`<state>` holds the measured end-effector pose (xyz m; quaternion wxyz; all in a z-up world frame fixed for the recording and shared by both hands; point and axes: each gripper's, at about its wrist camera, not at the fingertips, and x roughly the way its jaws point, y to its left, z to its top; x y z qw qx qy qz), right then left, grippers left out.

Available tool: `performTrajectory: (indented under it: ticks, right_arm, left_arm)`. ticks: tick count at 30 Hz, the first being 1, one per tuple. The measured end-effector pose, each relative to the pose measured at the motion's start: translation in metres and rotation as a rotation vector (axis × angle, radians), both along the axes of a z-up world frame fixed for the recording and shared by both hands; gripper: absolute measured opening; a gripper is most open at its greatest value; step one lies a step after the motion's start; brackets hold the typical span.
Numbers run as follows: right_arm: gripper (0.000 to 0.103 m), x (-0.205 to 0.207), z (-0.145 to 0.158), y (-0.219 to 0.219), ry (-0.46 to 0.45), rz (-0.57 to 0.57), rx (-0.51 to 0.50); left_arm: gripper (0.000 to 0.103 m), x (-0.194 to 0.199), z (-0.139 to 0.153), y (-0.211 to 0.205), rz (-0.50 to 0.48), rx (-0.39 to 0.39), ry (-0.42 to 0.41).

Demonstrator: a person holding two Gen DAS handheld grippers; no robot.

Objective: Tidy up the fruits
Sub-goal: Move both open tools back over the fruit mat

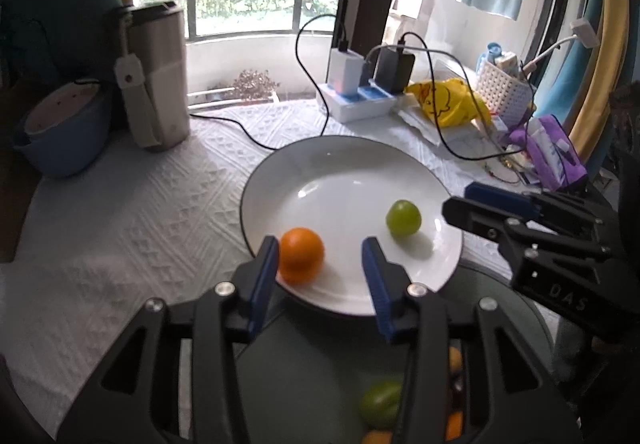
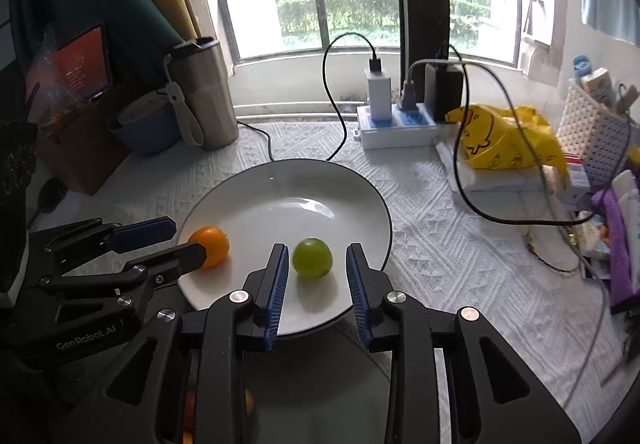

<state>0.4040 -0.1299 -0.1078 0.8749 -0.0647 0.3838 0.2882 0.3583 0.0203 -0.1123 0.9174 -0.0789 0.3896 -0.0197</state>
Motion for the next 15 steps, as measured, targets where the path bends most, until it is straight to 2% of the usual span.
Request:
performTrajectory:
  ticks: [4, 15]
  right_arm:
    - [0.032, -0.02, 0.015, -0.007, -0.028, -0.01, 0.012]
    - [0.032, -0.076, 0.044, -0.027, -0.087, -0.028, 0.015]
  left_arm:
    - [0.045, -0.019, 0.014, -0.003, 0.014, 0.023, -0.033]
    - [0.045, -0.073, 0.04, -0.016, 0.015, 0.019, -0.1]
